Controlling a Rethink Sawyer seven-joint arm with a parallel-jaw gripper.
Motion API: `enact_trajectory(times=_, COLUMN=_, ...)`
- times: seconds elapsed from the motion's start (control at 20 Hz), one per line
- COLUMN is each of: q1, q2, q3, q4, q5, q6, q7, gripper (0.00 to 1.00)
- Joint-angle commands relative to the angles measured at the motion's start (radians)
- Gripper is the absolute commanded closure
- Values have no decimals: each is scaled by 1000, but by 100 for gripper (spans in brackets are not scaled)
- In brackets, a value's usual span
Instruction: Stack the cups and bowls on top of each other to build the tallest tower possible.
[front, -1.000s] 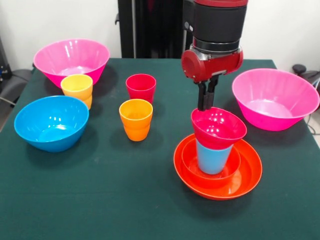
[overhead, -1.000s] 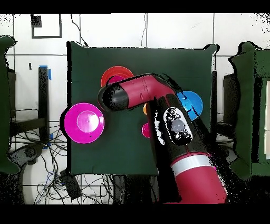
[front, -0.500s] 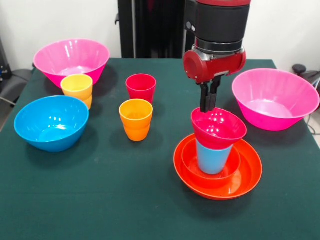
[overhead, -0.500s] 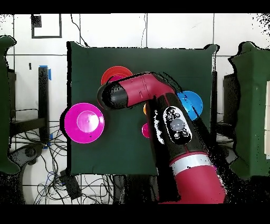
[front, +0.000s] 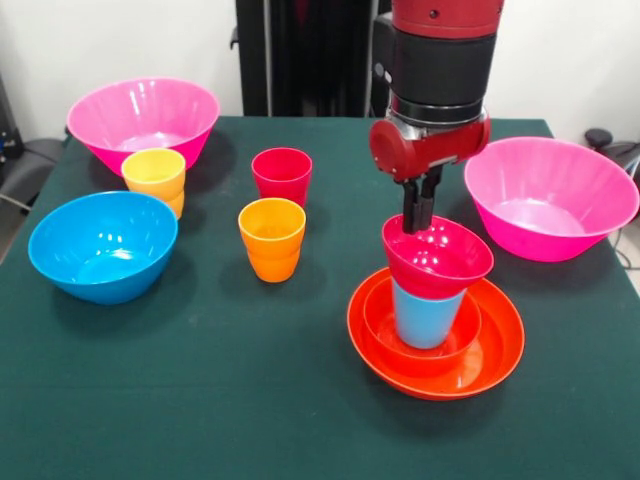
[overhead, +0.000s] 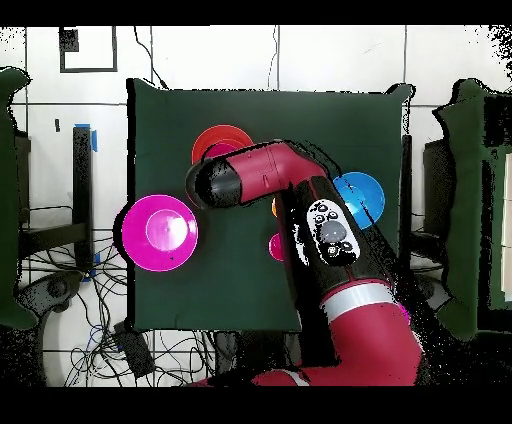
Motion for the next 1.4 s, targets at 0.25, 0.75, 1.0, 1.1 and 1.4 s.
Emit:
enact_trajectory(times=0.25, q1=39, q2=71, q3=-40, q4=-27, q5=-12, q6=-60, q7=125, gripper=100)
enact_trajectory(times=0.75, q1=53, q2=123, q3=-65, q4=-55, q5=-31, q6=-111, q7=122, gripper=100)
enact_trajectory(times=1.0, q1=68, q2=135, q3=-81, q4=-67, q5=-24, q6=-108, q7=123, gripper=100)
enact_trajectory(times=1.1, q1=74, q2=142, q3=-88, q4=-72, q5=-23, q6=-111, q7=122, gripper=100)
enact_trajectory(times=1.4, q1=85, q2=163, q3=-107, q4=-83, q5=-22, q6=-125, q7=121, gripper=100)
